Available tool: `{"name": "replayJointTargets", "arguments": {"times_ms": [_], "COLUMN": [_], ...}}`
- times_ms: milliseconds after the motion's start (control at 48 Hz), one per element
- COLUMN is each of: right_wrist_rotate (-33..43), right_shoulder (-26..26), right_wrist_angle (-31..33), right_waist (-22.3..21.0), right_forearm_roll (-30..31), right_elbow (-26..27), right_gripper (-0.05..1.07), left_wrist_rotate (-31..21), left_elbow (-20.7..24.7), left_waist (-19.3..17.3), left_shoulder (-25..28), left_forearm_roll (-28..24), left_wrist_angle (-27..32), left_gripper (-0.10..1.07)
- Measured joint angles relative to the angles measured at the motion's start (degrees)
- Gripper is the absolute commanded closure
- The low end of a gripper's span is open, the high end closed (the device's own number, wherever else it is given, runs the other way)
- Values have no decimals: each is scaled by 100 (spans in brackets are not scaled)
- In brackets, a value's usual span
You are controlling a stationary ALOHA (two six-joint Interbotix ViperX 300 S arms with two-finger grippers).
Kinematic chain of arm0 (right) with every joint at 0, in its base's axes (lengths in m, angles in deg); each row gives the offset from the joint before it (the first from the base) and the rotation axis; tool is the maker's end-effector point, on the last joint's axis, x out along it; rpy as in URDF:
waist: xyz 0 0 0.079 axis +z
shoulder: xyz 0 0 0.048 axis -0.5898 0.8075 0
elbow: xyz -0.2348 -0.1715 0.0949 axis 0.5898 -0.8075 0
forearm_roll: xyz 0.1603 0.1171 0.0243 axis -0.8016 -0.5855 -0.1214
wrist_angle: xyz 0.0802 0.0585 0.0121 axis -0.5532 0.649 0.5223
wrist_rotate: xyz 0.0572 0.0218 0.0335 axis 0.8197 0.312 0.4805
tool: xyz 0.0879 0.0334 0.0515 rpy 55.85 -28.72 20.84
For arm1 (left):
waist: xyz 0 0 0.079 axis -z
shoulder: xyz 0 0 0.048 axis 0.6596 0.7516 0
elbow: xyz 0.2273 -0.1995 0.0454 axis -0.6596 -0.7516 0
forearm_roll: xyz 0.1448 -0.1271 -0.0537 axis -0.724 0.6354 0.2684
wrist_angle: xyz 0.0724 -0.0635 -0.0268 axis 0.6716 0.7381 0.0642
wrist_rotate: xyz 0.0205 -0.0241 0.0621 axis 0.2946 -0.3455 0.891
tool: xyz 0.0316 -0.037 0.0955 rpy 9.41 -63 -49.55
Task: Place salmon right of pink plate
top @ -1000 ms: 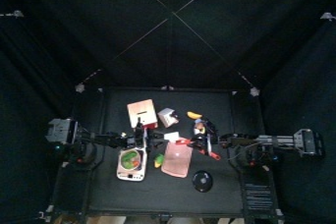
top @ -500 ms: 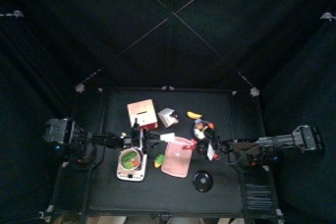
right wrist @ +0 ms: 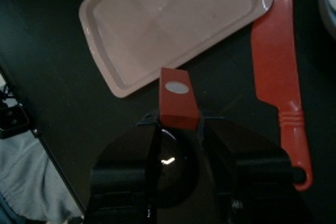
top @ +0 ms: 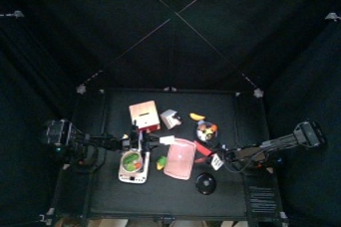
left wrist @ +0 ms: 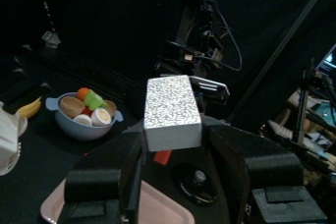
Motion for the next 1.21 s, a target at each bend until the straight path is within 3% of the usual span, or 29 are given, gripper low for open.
{"name": "replayJointTargets", "arguments": {"times_ms": [208,521,938,1208], "right_wrist_rotate": [-9,-18,18,18], "right_shoulder": [237,615,826,861], "right_wrist_angle": [369,475,483,457], "right_waist": [141,141,176,220], "right_forearm_roll": [-308,149,422,431], "right_elbow": [-53,35,132,132], "right_gripper": [59,55,11,5], "left_wrist_rotate": [-9,-9,-9,0], "left_elbow": [0,0,0,0], "left_waist": [9,18,18,18], "left_shoulder": [-9,-9,0,0], "left_forearm_roll": [-35,-35,-35,-35], "left_wrist_angle": [0,18,62,70], "left_gripper": [32,32,32,32]}}
